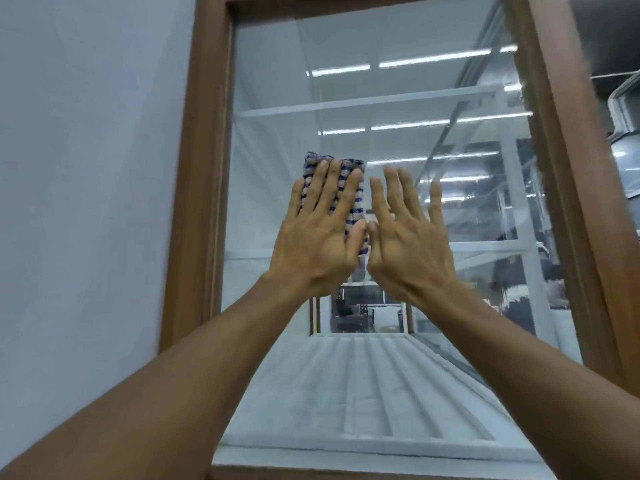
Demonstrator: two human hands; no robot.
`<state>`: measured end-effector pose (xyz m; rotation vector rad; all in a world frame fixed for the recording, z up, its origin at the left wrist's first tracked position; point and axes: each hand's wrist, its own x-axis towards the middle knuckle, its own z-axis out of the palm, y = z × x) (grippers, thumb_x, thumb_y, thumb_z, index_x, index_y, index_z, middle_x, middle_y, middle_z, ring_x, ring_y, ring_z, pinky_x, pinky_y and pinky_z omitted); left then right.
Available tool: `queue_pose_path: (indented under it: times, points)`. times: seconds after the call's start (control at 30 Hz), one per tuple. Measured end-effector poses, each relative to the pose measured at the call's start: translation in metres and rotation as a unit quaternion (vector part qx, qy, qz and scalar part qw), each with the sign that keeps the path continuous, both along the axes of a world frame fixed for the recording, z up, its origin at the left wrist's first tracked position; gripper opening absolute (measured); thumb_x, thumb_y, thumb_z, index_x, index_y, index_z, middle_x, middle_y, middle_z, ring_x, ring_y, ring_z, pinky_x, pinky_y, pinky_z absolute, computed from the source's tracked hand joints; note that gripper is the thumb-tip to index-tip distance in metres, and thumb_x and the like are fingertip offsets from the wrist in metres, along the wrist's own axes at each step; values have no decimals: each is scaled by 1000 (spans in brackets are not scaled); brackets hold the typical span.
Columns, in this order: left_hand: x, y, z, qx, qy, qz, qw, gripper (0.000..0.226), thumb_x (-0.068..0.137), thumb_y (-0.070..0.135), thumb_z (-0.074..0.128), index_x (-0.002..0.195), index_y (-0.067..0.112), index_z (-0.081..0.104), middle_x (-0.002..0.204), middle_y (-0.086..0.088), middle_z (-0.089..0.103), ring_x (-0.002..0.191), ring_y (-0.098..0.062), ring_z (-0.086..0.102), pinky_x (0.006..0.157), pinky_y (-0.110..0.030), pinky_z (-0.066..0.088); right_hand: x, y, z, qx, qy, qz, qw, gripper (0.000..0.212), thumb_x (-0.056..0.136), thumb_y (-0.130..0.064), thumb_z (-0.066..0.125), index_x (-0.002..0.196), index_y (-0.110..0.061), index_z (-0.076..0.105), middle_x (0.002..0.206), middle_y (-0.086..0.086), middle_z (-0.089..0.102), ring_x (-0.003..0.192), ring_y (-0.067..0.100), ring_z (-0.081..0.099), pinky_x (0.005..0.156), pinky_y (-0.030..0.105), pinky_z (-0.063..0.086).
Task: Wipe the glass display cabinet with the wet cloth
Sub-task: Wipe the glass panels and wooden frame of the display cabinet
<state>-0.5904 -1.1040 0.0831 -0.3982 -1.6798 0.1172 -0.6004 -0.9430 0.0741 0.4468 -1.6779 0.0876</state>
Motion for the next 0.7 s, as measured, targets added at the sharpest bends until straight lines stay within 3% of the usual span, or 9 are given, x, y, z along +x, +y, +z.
queue_pose_path:
  times: [0.2,0.4,0.53,0.7]
  points:
    - [8,-74,-6,63,-1,30,998,73,101,51,12,165,21,-4,173,-4,-12,159,-16,-16,129,-45,-7,-7,-45,-1,30,14,-8,999,66,103,-38,16,161,-12,-2,170,13,-11,157,26,-14,125,59,-9]
    - [11,-69,-52,147,9,20,989,71,103,46,14,165,17,-4,173,-10,-11,159,-20,-16,129,-43,-11,-6,-37,-10,33,19,-1,999,66,104,-41,15,163,-15,0,170,11,-10,158,25,-13,125,55,-12]
    - [3,-20,-61,-15,2,-7,1000,70,104,44,19,166,16,2,173,-10,-8,160,-22,-12,130,-49,-2,-6,-13,-17,29,31,-1,999,65,103,-41,10,164,-18,7,171,9,-3,158,24,-8,126,53,-10]
    - [-3,57,-15,40,5,-33,999,71,103,47,14,165,16,0,173,-10,-10,160,-23,-13,129,-46,-9,-8,53,-17,-52,19,-24,998,66,103,-44,12,164,-21,2,171,11,-8,158,24,-11,126,51,-12]
